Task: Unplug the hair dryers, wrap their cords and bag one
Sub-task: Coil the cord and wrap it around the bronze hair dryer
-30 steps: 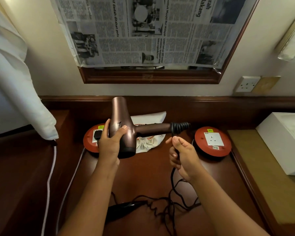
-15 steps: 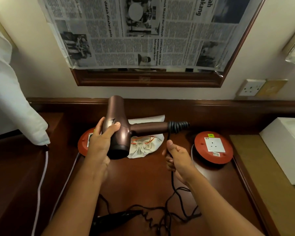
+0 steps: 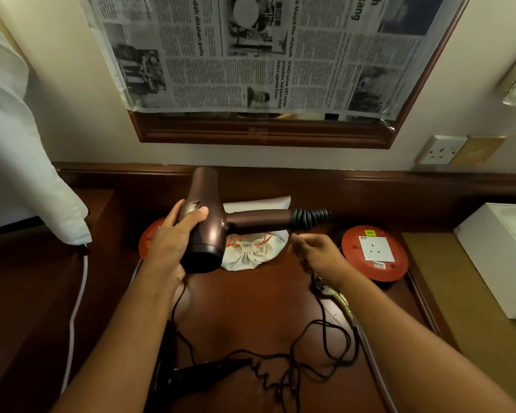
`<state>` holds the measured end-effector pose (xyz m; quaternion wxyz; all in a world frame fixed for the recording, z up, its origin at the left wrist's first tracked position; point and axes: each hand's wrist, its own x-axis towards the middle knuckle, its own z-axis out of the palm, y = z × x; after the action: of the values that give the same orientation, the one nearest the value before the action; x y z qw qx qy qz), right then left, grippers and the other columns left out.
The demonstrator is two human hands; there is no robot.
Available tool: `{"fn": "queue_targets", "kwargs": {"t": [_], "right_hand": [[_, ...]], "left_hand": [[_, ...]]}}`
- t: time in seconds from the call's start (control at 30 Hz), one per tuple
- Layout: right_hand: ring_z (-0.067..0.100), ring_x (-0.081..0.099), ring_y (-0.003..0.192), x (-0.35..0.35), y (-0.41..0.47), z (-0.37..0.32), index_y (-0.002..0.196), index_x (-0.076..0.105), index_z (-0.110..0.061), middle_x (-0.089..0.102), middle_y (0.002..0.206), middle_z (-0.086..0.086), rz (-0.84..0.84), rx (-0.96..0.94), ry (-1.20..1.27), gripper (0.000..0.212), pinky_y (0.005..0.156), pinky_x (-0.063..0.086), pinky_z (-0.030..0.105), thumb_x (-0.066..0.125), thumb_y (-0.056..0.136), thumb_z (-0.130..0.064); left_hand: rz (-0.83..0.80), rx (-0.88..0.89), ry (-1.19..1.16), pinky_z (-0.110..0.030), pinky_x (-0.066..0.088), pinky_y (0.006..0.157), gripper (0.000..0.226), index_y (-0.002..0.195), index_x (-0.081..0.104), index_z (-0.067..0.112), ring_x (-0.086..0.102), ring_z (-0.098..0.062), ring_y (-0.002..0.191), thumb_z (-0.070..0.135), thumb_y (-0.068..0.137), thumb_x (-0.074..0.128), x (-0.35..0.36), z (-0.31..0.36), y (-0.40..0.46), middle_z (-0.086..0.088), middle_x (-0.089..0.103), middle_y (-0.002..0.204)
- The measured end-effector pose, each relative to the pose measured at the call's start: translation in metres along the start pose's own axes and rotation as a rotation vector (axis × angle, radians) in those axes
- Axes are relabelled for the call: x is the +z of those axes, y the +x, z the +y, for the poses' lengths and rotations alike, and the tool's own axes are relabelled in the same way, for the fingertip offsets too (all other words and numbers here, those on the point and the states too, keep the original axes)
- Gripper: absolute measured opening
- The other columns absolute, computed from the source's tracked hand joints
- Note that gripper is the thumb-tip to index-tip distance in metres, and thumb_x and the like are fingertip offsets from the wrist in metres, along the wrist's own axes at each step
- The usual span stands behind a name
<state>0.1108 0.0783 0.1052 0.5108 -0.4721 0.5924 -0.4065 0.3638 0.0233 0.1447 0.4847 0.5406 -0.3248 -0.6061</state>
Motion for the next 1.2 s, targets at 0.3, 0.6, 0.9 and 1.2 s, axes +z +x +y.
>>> {"fn": "queue_targets", "kwargs": {"t": [0.3, 0.6, 0.9, 1.2], "right_hand": [[0.004, 0.057, 0.065, -0.029, 0.020, -0.028, 0.084, 0.066, -0.017, 0.065, 0.074, 0.000, -0.044, -0.001, -0.483, 0.008, 0.058, 0.043, 0.011, 0.068, 0.085, -0.025], [0.010, 0.053, 0.070, -0.052, 0.015, -0.069, 0.087, 0.067, -0.004, 0.062, 0.080, 0.007, -0.335, -0.070, -0.844, 0.023, 0.066, 0.043, 0.019, 0.051, 0.083, 0.012], [0.012, 0.046, 0.056, -0.054, 0.023, -0.073, 0.060, 0.060, -0.011, 0.053, 0.058, 0.003, -0.139, -0.070, -1.015, 0.041, 0.058, 0.041, 0.029, 0.066, 0.084, -0.043], [0.010, 0.058, 0.084, -0.047, 0.017, -0.087, 0.099, 0.072, -0.015, 0.065, 0.089, -0.006, -0.151, -0.173, -1.016, 0.016, 0.074, 0.046, 0.021, 0.060, 0.091, -0.024]], "left_hand": [[-0.068, 0.001, 0.042, -0.030, 0.055, 0.063, 0.065, 0.141, 0.042, 0.032, 0.067, -0.022, 0.092, 0.024, 0.083, 0.070, -0.012, 0.008, -0.001, 0.001, 0.061, 0.112], [-0.259, -0.066, 0.053, -0.031, 0.056, 0.065, 0.077, 0.137, 0.049, 0.028, 0.069, -0.025, 0.093, 0.036, 0.066, 0.078, -0.024, 0.006, 0.003, -0.012, 0.061, 0.128], [-0.331, -0.077, 0.141, -0.032, 0.059, 0.070, 0.067, 0.138, 0.044, 0.036, 0.070, -0.027, 0.097, 0.031, 0.078, 0.073, -0.022, 0.012, -0.001, -0.006, 0.061, 0.123], [-0.332, -0.046, 0.310, -0.040, 0.055, 0.084, 0.099, 0.148, 0.020, 0.042, 0.064, -0.027, 0.102, 0.039, 0.065, 0.075, -0.009, 0.012, -0.005, 0.000, 0.046, 0.129]]}}
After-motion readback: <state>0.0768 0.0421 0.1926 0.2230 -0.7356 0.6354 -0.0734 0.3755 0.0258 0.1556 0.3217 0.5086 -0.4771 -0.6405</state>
